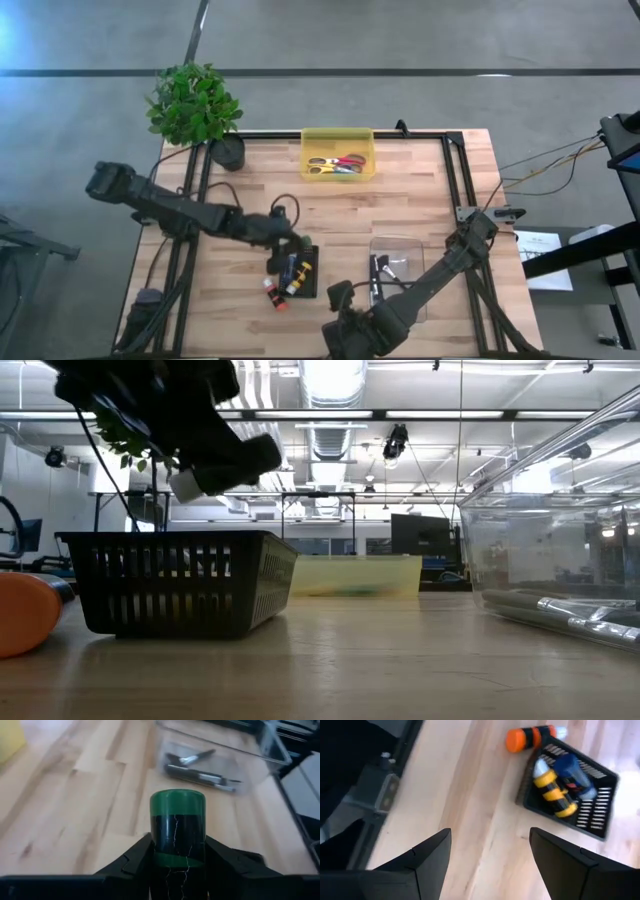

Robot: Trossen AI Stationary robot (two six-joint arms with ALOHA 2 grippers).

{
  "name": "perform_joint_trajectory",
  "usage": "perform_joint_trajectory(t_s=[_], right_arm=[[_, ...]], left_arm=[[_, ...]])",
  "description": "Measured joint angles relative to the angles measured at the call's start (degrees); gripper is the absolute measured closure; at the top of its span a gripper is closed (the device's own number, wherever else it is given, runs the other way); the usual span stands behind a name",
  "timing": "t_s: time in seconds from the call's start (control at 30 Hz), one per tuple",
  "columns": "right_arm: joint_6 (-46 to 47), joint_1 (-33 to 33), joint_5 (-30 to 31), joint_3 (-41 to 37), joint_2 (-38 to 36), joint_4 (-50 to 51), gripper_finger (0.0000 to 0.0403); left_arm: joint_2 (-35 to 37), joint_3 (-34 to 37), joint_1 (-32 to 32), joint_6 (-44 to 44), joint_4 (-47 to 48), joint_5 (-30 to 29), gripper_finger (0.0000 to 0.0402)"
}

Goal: Pick & Place Paint Supplies
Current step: Put the green paint bottle into the black bin

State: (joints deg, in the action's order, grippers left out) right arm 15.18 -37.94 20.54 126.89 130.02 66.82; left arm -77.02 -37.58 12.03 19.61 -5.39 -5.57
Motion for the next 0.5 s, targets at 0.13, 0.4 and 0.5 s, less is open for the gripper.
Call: perform_joint_trajectory(t_s=[0.13, 0.4, 0.5], right_arm=[[0.5, -0.1, 1.9, 0.0, 0.0, 0.7, 0.0136], [1.4, -0.1, 2.0, 0.0, 0.0, 0.6, 0.0136], [1.7, -0.1, 2.1, 0.0, 0.0, 0.5, 0.0136]], left_arm=[[-1.2, 0.0, 3.8, -0.4, -1.4, -2.0, 0.0253], [-8.0, 0.0, 4.7, -1.6, -2.1, -2.6, 0.0252], [-9.0, 0.0, 5.0, -1.9, -2.1, -2.3, 0.0252]])
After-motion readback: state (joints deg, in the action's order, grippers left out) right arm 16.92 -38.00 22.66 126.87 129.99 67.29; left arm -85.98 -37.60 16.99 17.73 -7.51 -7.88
